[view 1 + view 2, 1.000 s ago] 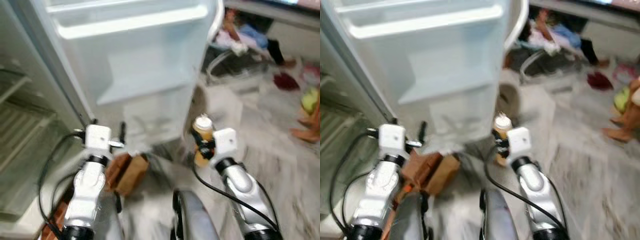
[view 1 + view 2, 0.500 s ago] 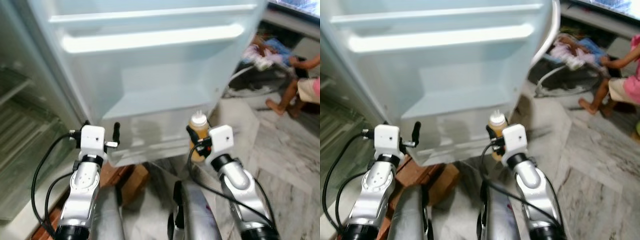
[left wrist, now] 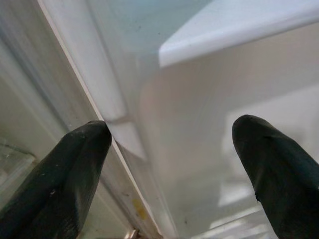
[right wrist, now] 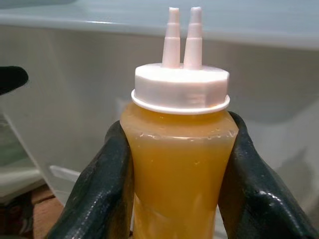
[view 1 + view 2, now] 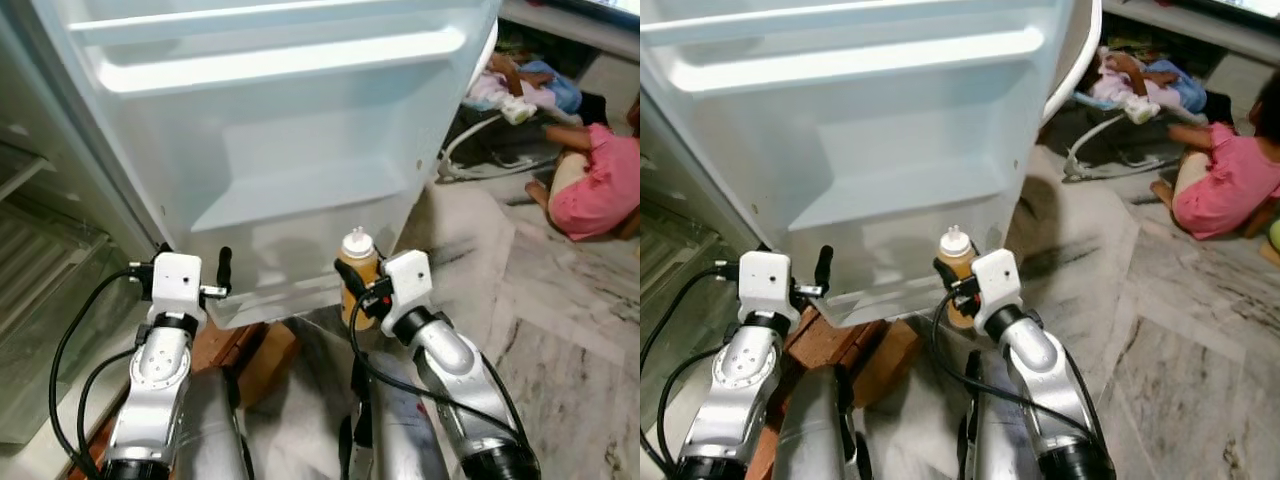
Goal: Restocking fridge
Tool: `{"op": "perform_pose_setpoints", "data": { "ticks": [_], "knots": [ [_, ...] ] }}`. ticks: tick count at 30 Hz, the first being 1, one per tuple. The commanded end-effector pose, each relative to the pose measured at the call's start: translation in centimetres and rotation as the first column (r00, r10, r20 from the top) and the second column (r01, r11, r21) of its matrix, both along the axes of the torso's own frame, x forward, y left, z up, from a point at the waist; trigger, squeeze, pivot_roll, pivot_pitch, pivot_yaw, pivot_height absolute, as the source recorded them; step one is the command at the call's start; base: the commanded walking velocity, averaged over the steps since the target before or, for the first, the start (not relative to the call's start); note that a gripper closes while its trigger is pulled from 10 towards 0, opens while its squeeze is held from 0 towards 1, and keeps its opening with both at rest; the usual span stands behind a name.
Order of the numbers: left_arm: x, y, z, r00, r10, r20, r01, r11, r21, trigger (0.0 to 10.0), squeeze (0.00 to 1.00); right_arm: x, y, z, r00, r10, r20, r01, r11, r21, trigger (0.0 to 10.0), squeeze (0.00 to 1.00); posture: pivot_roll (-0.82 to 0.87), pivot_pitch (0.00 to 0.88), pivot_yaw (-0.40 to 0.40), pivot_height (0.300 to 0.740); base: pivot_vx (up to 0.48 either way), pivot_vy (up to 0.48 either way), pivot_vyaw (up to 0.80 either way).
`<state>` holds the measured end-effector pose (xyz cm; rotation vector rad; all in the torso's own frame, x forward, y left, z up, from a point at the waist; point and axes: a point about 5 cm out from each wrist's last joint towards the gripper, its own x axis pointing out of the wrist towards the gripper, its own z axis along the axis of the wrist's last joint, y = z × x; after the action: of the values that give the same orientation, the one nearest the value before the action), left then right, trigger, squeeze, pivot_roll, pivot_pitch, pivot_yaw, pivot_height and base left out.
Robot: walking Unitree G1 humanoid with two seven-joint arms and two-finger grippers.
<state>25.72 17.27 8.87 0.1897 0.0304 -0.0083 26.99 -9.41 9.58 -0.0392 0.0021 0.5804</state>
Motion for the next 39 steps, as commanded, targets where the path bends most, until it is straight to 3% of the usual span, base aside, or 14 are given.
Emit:
{"op": "perform_pose_setpoints", "data": {
  "ticks": [1, 6, 10, 14, 19, 25, 29, 33, 36, 39],
  "knots": [
    [-0.3, 0.1, 0.3, 1.0, -0.015, 0.001, 0.015, 1.0, 0.021, 10.0, 0.0, 0.2, 0.3, 0.0, 1.0, 0.029, -0.002, -0.029, 1.0, -0.001, 10.0, 0.0, 0.02, 0.196, -0.025, 0.576, 0.0, 0.0, 0.0],
    [-1.6, 2.4, 0.2, 0.999, 0.036, -0.04, -0.032, 0.994, 0.102, 10.0, 0.0, 2.1, 0.4, -0.2, 0.999, 0.037, 0.032, -0.035, 0.997, -0.061, 10.0, 0.0, 0.05, 0.236, -0.023, 0.576, 0.0, 0.0, 0.0],
    [-2.8, 4.3, -0.2, 0.99, 0.113, -0.079, -0.104, 0.988, 0.11, 10.0, 0.0, 3.7, -0.4, -0.7, 0.999, -0.026, 0.033, 0.029, 0.993, -0.111, 10.0, 0.0, 0.07, 0.264, -0.029, 0.576, 0.0, 0.0, 0.0],
    [-3.0, 4.3, 0.0, 0.99, 0.116, -0.08, -0.107, 0.987, 0.117, 10.0, 0.0, 4.3, -0.7, -0.7, 0.998, -0.049, 0.042, 0.054, 0.991, -0.119, 10.0, 0.0, 0.08, 0.266, -0.029, 0.571, 0.0, 0.0, 0.0],
    [-3.6, 4.7, 0.2, 0.987, 0.138, -0.083, -0.127, 0.984, 0.126, 10.0, 0.0, 5.6, -1.0, 0.3, 0.992, -0.083, 0.096, 0.093, 0.991, -0.1, 10.0, 0.0, 0.1, 0.27, -0.03, 0.531, 0.0, 0.0, 0.0],
    [-3.7, 4.6, 0.3, 0.986, 0.141, -0.091, -0.129, 0.984, 0.123, 10.0, 0.0, 6.6, -0.1, 1.5, 0.988, -0.066, 0.139, 0.076, 0.995, -0.069, 10.0, 0.0, 0.11, 0.275, -0.031, 0.511, 0.0, 0.0, 0.0],
    [-3.8, 4.5, 0.4, 0.985, 0.143, -0.092, -0.131, 0.984, 0.122, 10.0, 0.0, 7.0, 0.3, 2.1, 0.98, -0.063, 0.186, 0.079, 0.994, -0.081, 10.0, 0.0, 0.11, 0.277, -0.032, 0.511, 0.0, 0.0, 0.0],
    [-3.8, 4.5, 0.6, 0.986, 0.145, -0.086, -0.135, 0.984, 0.12, 10.0, 0.0, 7.5, 0.3, 3.0, 0.944, -0.089, 0.318, 0.151, 0.973, -0.177, 10.0, 0.0, 0.13, 0.283, -0.034, 0.511, 0.0, 0.0, 0.0],
    [-3.9, 4.6, 0.7, 0.986, 0.146, -0.085, -0.136, 0.984, 0.118, 10.0, 0.0, 7.8, 0.3, 3.2, 0.932, -0.085, 0.353, 0.168, 0.963, -0.213, 10.0, 0.0, 0.14, 0.291, -0.031, 0.511, 0.0, 0.0, 0.0],
    [-4.1, 4.6, 0.7, 0.986, 0.145, -0.086, -0.134, 0.984, 0.12, 10.0, 0.0, 8.4, 0.6, 4.3, 0.916, -0.095, 0.39, 0.182, 0.964, -0.192, 10.0, 0.0, 0.14, 0.296, -0.026, 0.511, 0.0, 0.0, 0.0]
  ]
}}
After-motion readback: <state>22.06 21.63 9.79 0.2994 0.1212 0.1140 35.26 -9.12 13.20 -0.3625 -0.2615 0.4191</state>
